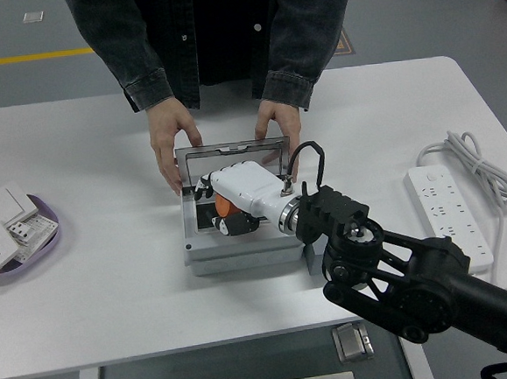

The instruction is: Pick up the cylinder from the cube,place it in the box,flap close box

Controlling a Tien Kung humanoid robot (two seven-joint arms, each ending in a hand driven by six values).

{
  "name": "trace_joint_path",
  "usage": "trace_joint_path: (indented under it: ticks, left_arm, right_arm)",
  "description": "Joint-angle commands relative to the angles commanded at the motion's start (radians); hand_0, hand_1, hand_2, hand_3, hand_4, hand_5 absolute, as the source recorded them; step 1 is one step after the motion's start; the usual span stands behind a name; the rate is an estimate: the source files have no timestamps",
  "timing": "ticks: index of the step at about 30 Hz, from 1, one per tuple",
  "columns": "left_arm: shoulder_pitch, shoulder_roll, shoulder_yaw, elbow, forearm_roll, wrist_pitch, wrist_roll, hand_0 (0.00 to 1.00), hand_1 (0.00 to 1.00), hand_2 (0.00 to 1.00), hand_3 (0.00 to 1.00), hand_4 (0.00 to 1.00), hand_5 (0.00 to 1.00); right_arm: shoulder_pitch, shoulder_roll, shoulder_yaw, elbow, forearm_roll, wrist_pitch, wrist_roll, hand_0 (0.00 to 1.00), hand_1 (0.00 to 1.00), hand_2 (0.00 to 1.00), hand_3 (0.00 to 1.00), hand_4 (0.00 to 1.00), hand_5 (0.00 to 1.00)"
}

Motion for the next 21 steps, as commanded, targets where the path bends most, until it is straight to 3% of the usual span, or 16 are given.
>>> trace_joint_path:
  ticks: [2,14,19,21]
  left_arm:
    - [-0.001,0.000,0.000,0.000,0.000,0.000,-0.001,0.608,0.637,0.587,0.646,0.726,0.237]
    - [-0.004,-0.002,-0.003,0.000,0.009,-0.004,-0.005,0.608,0.637,0.586,0.642,0.719,0.229]
    - [-0.003,-0.003,0.000,0.000,0.010,-0.005,-0.007,0.608,0.637,0.586,0.642,0.719,0.229]
    - [-0.002,-0.004,0.001,0.000,0.009,-0.005,-0.008,0.608,0.637,0.585,0.642,0.718,0.226]
  right_arm:
    - [-0.002,0.001,0.000,-0.007,-0.003,-0.004,0.012,0.811,0.685,0.664,0.684,0.581,0.213]
    - [-0.014,0.011,-0.002,-0.029,-0.005,-0.019,0.048,0.812,0.664,0.649,0.673,0.608,0.198]
    - [-0.020,0.010,-0.003,-0.019,0.057,-0.034,0.071,0.812,0.664,0.649,0.673,0.608,0.198]
    - [-0.024,0.008,-0.001,-0.010,0.092,-0.041,0.082,0.817,0.663,0.649,0.672,0.650,0.199]
